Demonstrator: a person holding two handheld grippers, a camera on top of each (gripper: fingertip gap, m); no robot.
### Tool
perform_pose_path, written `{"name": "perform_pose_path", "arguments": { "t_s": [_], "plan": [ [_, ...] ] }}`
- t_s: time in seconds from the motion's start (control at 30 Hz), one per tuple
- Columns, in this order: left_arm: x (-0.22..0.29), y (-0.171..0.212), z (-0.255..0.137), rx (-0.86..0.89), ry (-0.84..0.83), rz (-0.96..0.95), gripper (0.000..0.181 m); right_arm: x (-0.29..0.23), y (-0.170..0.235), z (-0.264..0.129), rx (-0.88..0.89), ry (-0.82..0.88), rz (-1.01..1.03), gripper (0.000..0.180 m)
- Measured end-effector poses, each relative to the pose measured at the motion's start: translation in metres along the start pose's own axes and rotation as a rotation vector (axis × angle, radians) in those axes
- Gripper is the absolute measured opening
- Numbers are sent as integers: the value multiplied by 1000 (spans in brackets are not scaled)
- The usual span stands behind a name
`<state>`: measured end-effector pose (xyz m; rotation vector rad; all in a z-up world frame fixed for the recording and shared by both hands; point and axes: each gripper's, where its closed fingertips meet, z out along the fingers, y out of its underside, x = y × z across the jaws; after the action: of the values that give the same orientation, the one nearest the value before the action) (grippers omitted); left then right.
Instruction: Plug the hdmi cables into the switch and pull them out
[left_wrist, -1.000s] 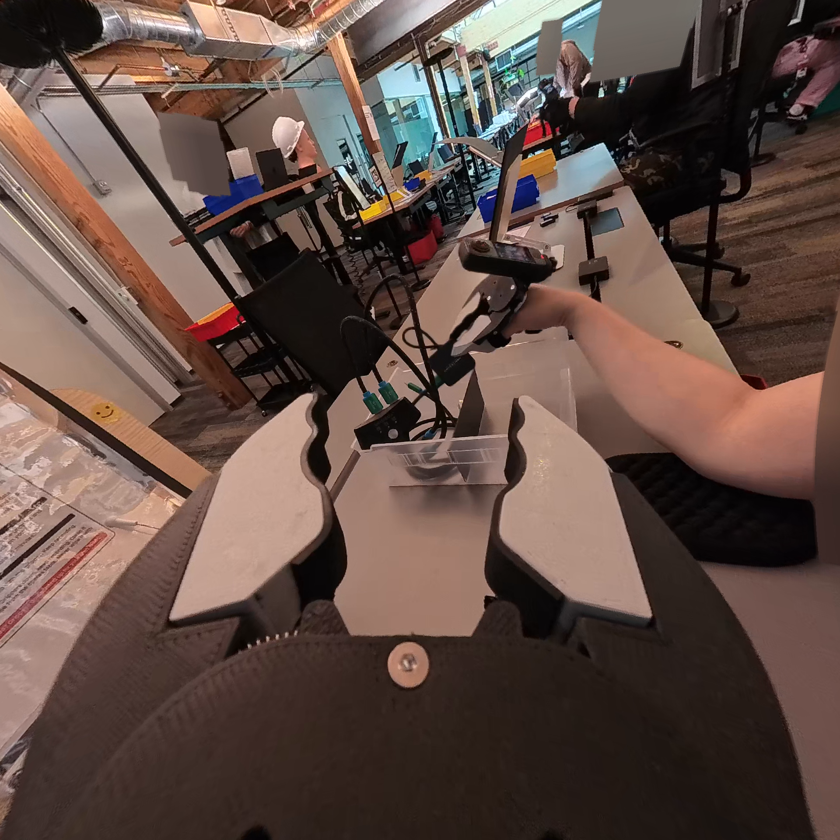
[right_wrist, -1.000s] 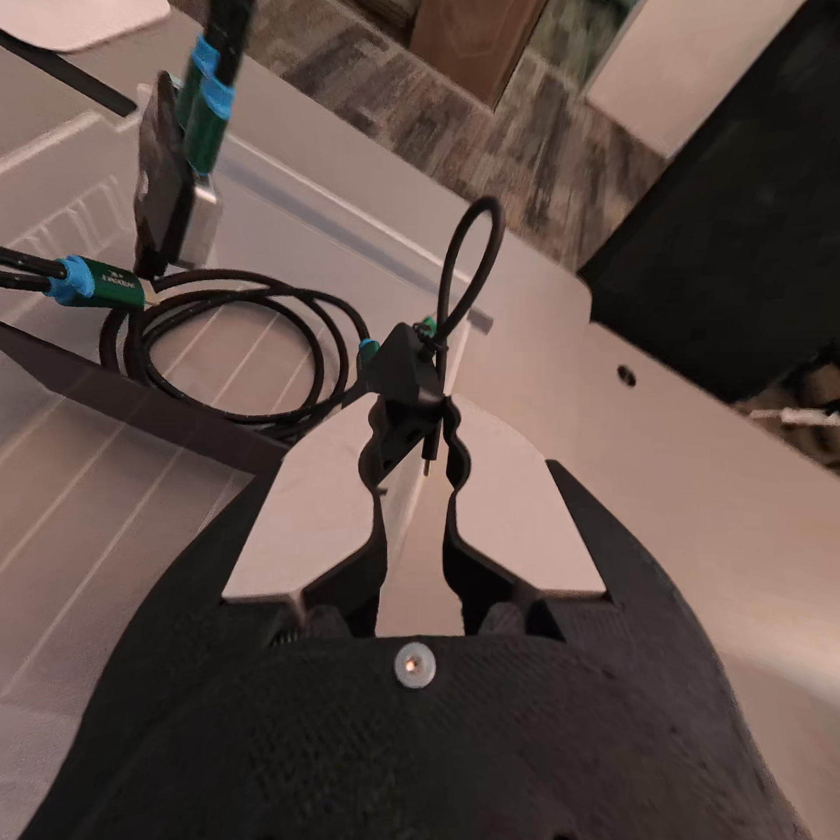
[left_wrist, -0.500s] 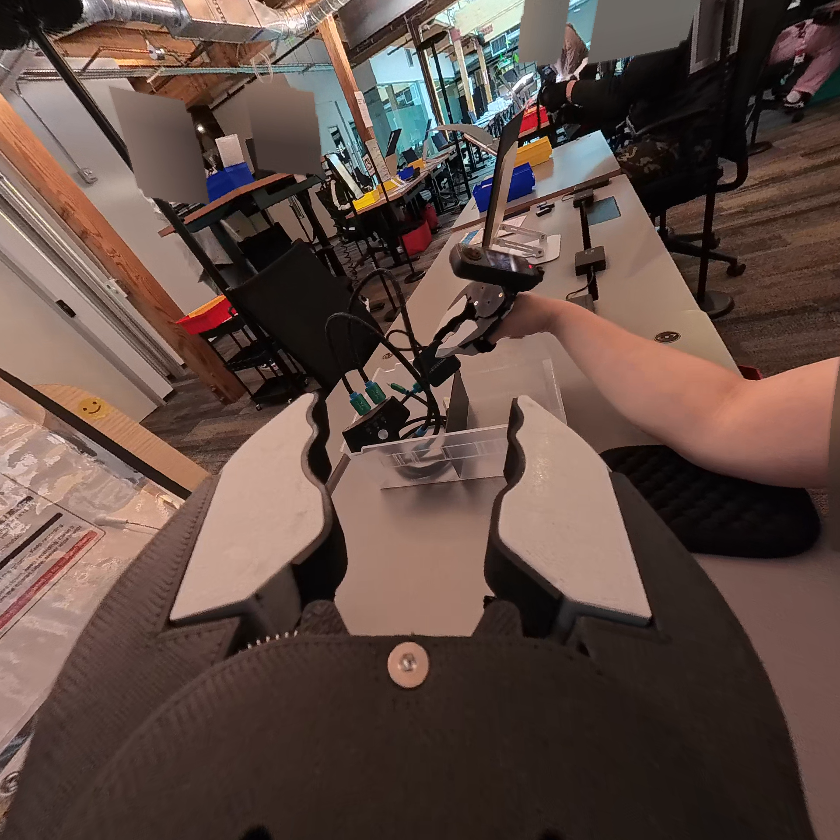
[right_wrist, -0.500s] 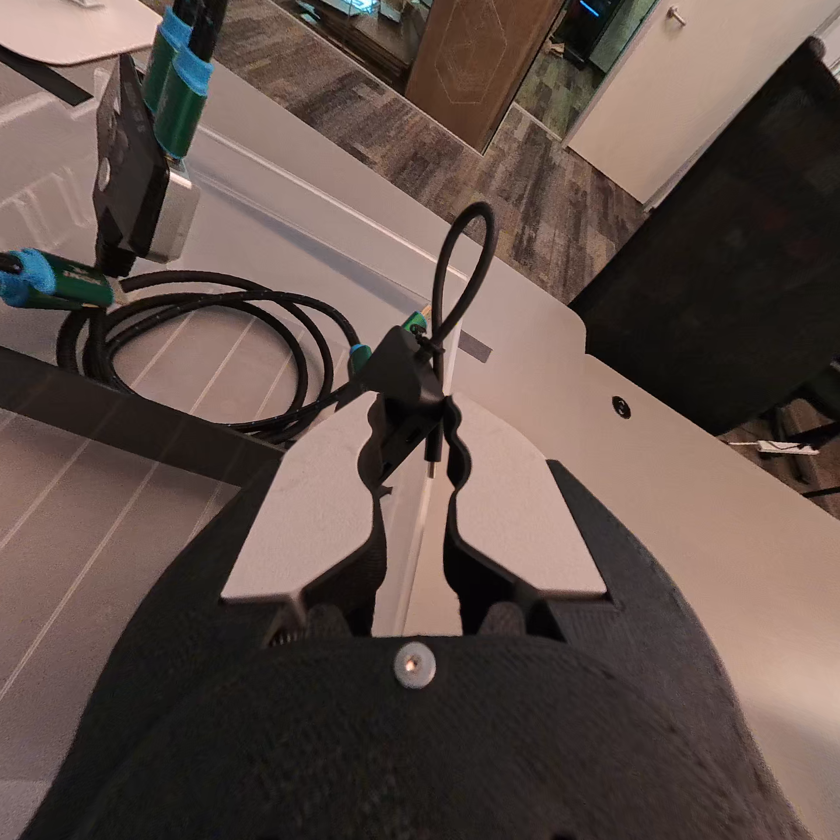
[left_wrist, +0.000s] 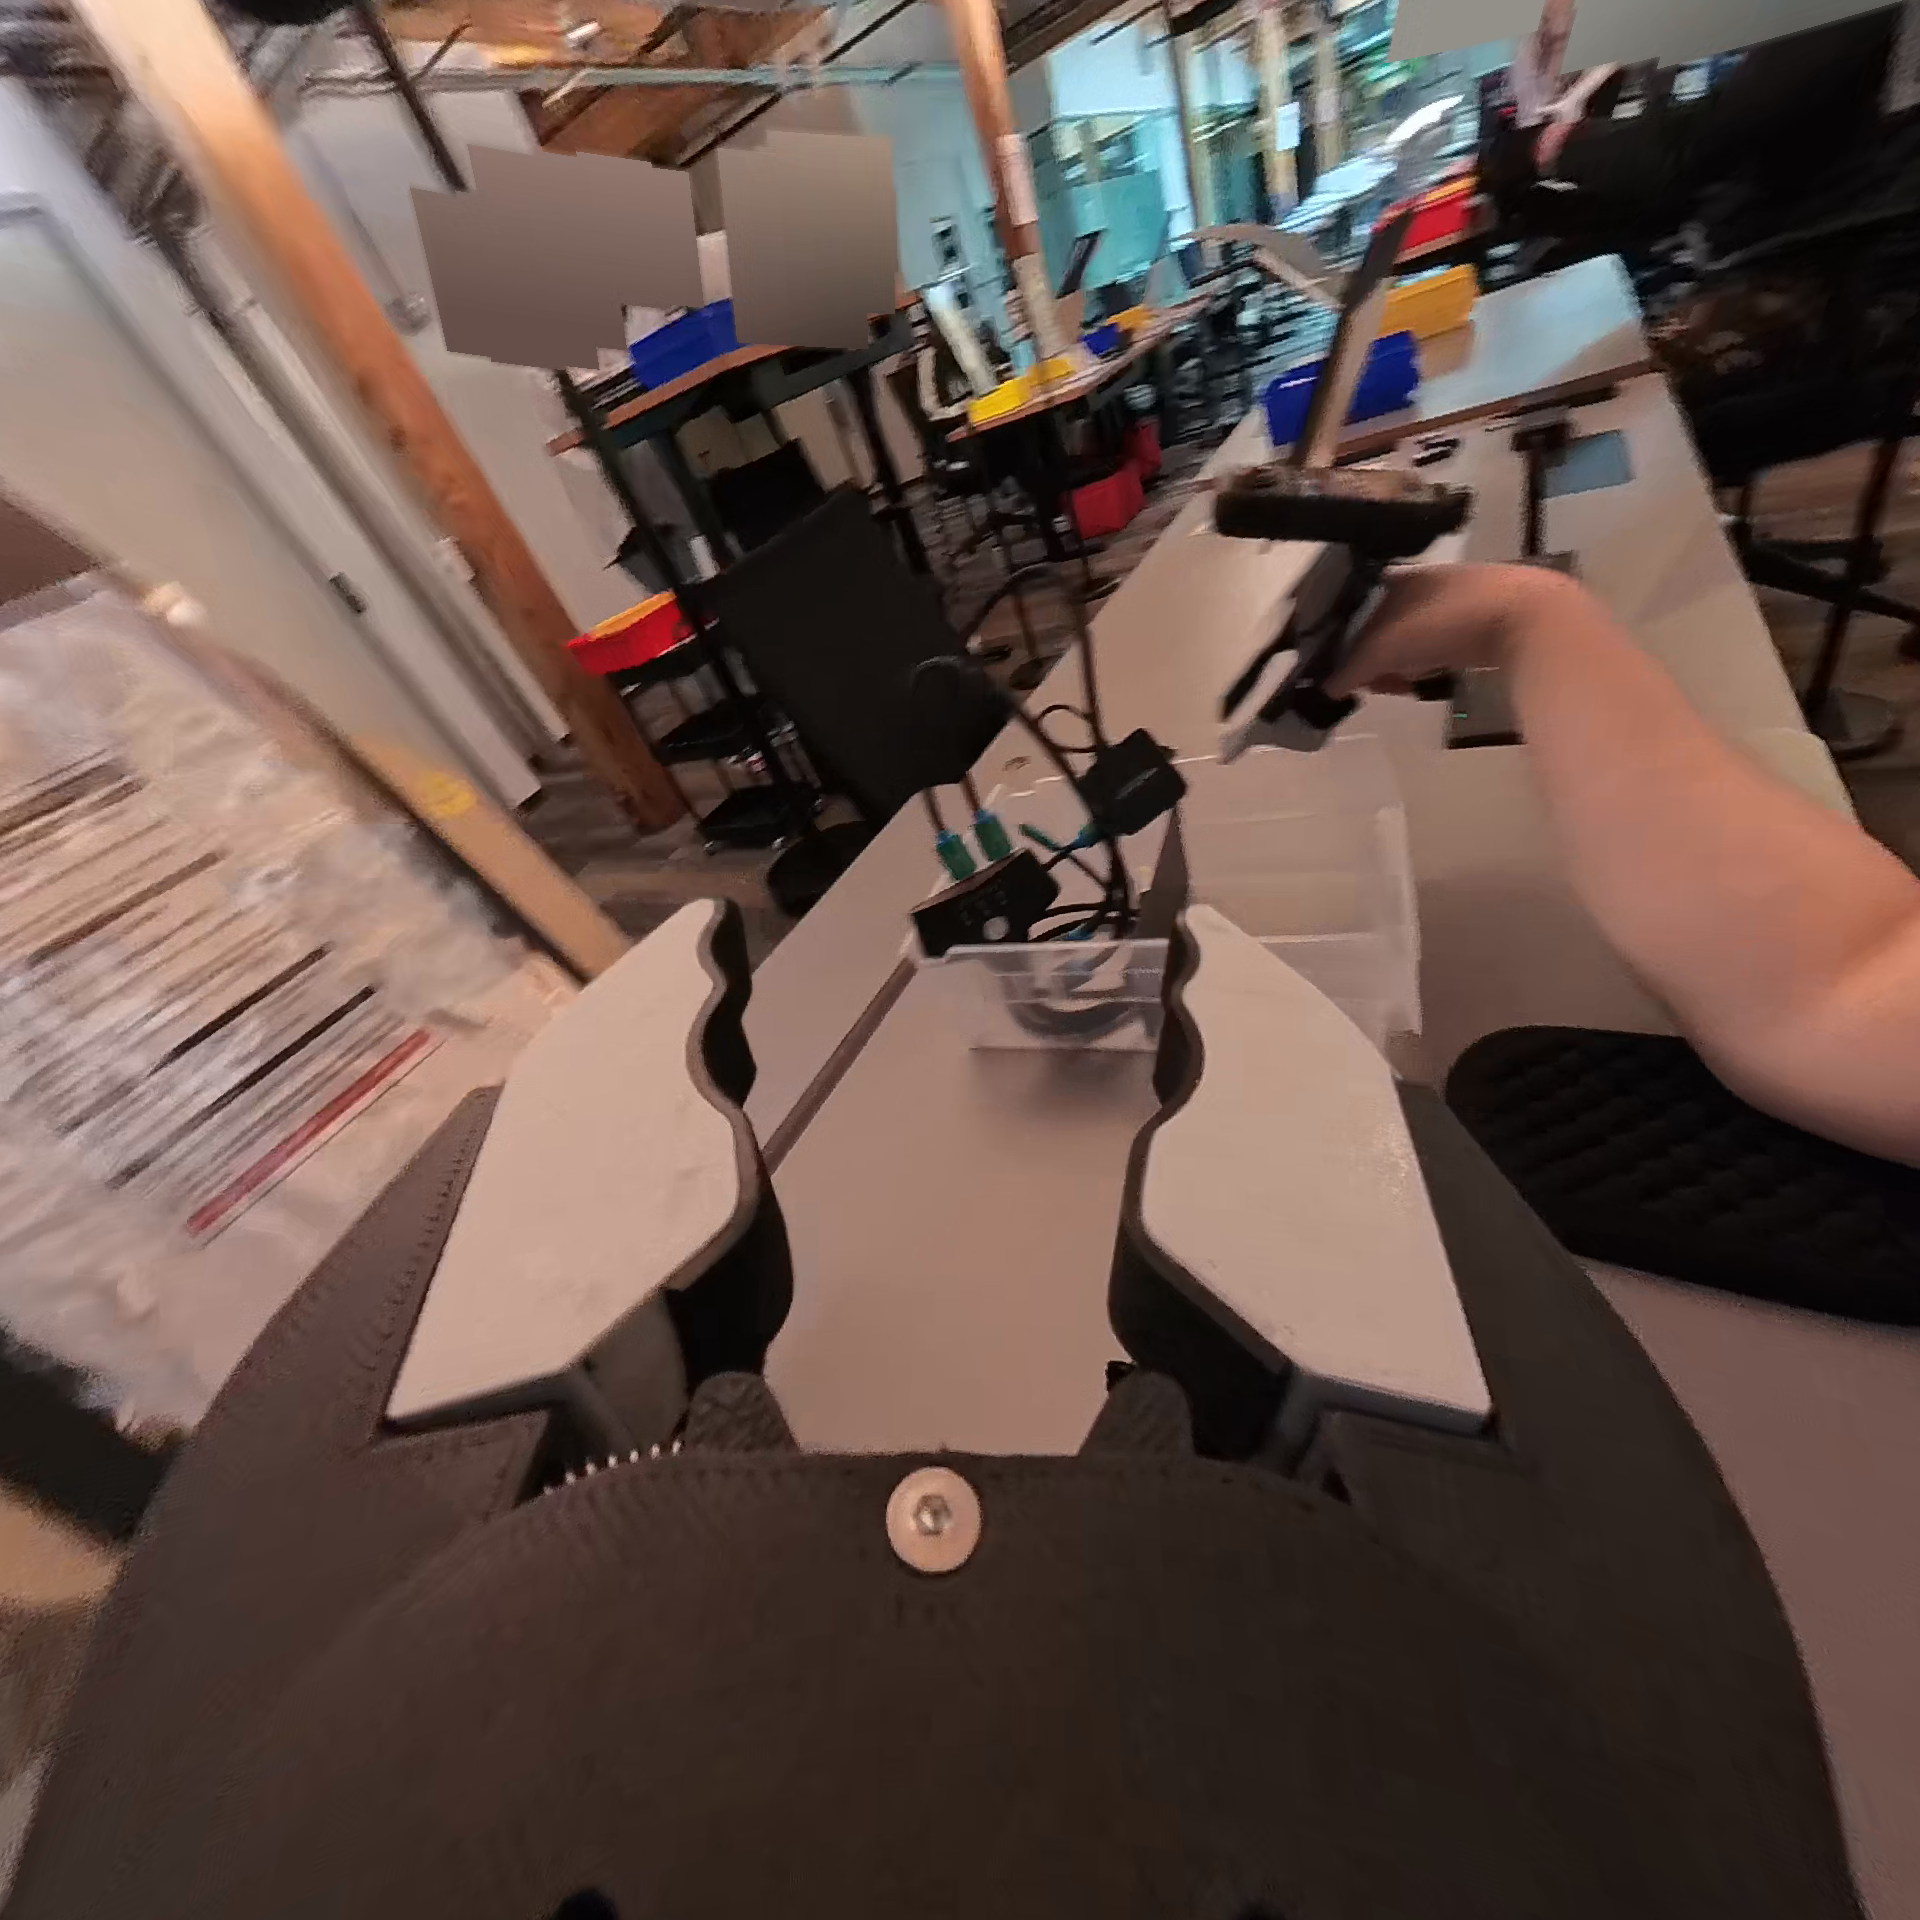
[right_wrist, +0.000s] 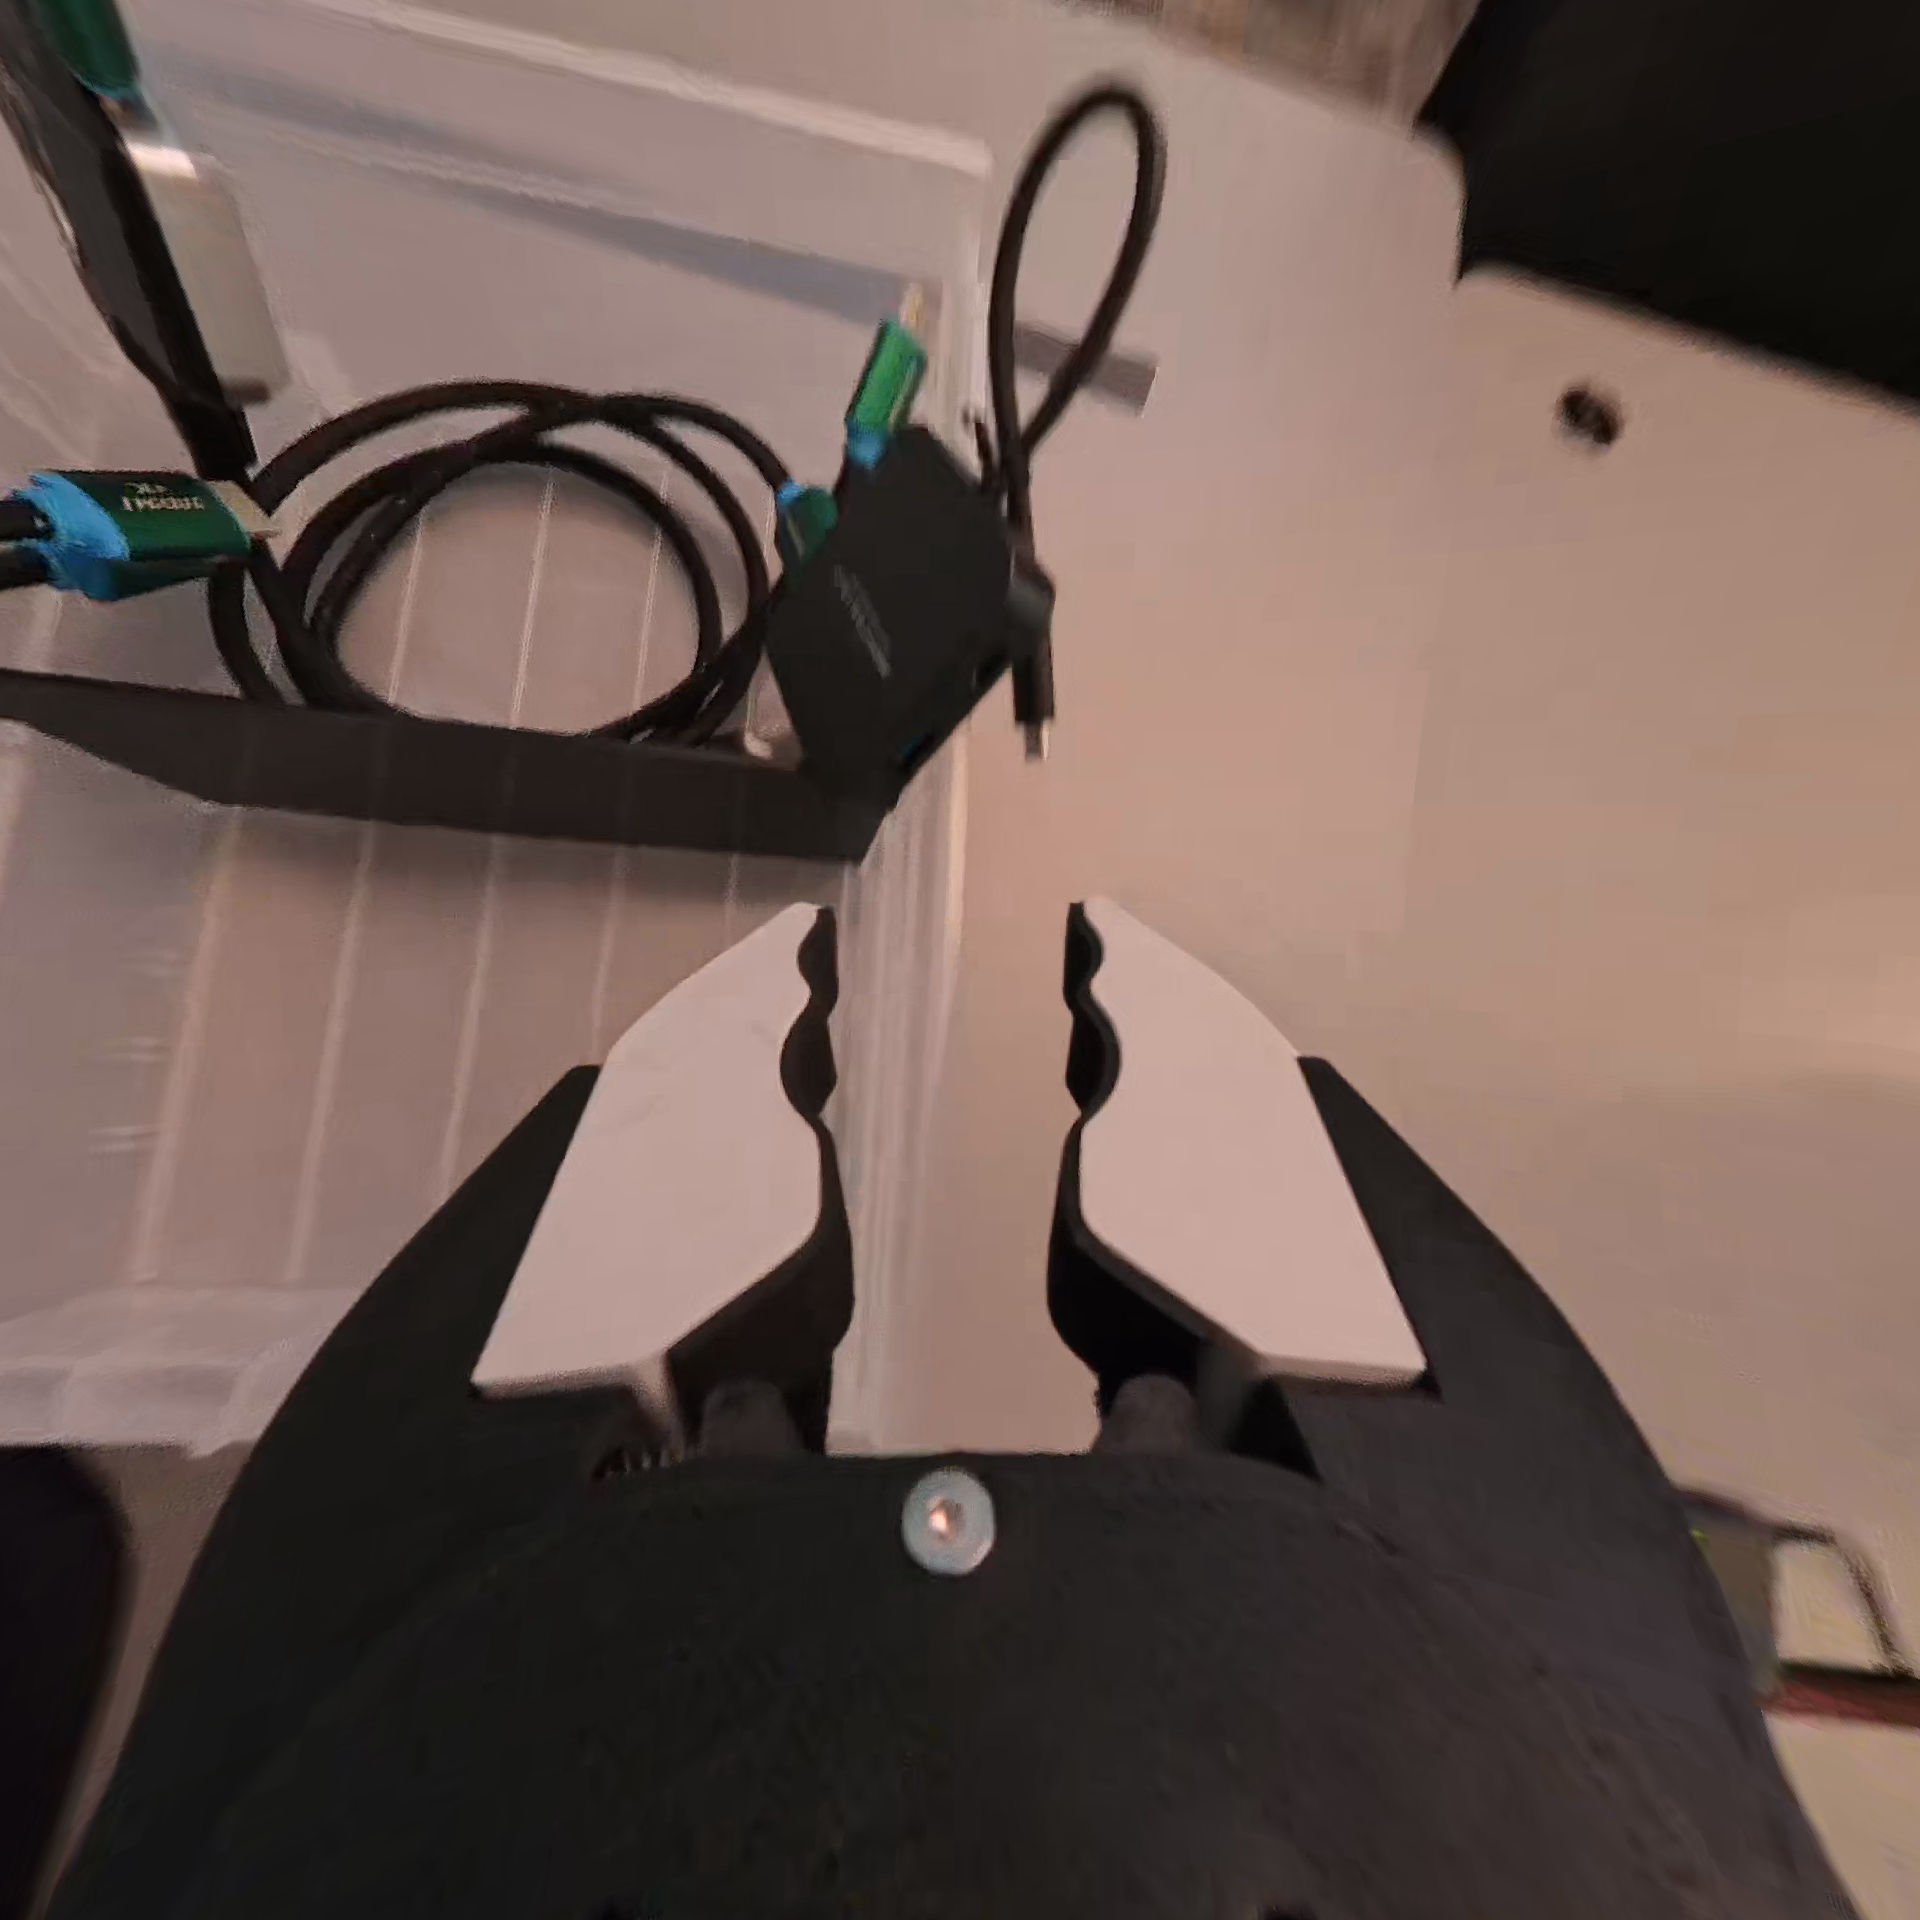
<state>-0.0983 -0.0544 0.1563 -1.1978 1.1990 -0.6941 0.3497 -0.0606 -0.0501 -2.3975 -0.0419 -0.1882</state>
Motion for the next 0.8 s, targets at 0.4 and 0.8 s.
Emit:
{"name": "perform_pose_path", "arguments": {
  "t_s": [0.4,0.8],
  "plan": [
    [-143,211,-292,-804,-1118,-731,80,-26,47,4,-276,-190,272,5],
    [-115,341,-346,-969,-1030,-1239,70,-60,60,-11,-460,-202,221,5]
  ]
}}
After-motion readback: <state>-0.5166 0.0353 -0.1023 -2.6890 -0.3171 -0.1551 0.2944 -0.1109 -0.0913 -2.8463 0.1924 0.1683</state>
